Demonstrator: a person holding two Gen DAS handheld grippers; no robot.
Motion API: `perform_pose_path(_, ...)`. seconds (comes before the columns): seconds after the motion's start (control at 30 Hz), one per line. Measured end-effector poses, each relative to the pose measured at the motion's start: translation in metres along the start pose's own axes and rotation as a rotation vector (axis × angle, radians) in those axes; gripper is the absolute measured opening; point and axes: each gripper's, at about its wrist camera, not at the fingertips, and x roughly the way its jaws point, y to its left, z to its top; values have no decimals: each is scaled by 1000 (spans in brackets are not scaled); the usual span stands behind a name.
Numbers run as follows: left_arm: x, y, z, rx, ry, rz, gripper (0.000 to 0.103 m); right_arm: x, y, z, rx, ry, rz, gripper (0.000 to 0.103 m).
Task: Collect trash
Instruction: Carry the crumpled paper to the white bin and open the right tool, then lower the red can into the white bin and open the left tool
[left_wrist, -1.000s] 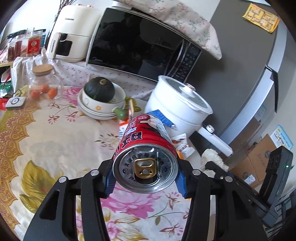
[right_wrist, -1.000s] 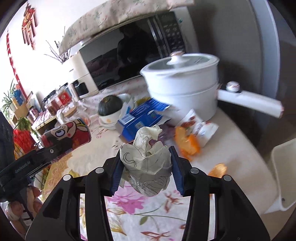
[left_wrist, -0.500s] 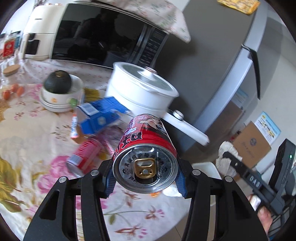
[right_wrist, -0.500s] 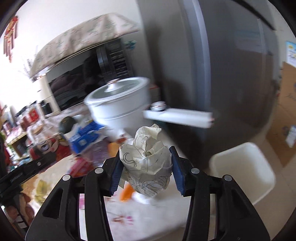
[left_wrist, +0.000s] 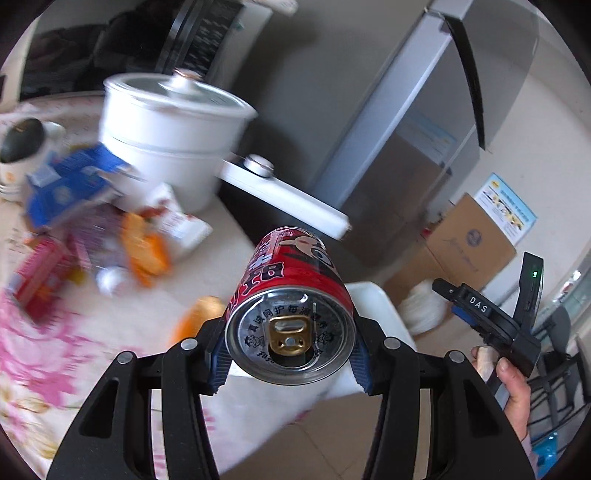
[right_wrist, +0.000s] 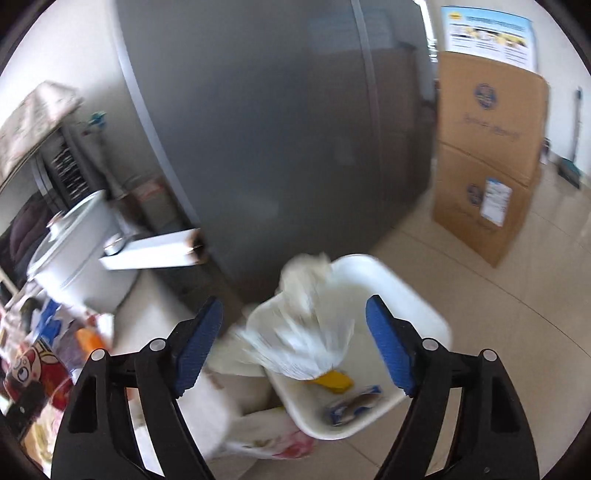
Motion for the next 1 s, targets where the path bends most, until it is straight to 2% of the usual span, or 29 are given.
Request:
perform_pose_path(0.07, 18, -18, -2, 7, 29, -27, 51, -5, -17, 3, 37, -13, -41, 91)
perform_pose_path(0.17, 43, -45, -4, 29, 68, -57, 51, -11, -38, 7, 83, -34, -109, 96)
perform_pose_path(0.37, 102, -104, -17, 107, 169, -93, 51, -16, -87, 11, 244, -24, -215, 96)
perform_pose_path(0.47, 132, -125, -24, 142, 217, -88, 51, -17, -110, 11, 324, -4, -214, 96)
perform_pose_path(0.6, 173, -142, -38, 140, 313, -85, 51, -20, -130, 11, 404, -13, -227, 96)
perform_pose_path(0.8, 210, -155, -58, 152, 411, -65, 52, -23, -140, 13, 438, -28, -222, 96)
perform_pose_path(0.83, 214, -156, -59, 155, 425, -55, 54, -24, -140, 14, 437, -30, -222, 96)
perform_pose_path(0.9, 217, -158, -60, 165, 427, -40, 64, -25, -140, 15, 433, -32, -218, 96)
perform_pose_path(1.0, 208, -155, -56, 183, 404, -20, 68, -27, -140, 16, 428, -32, -217, 96)
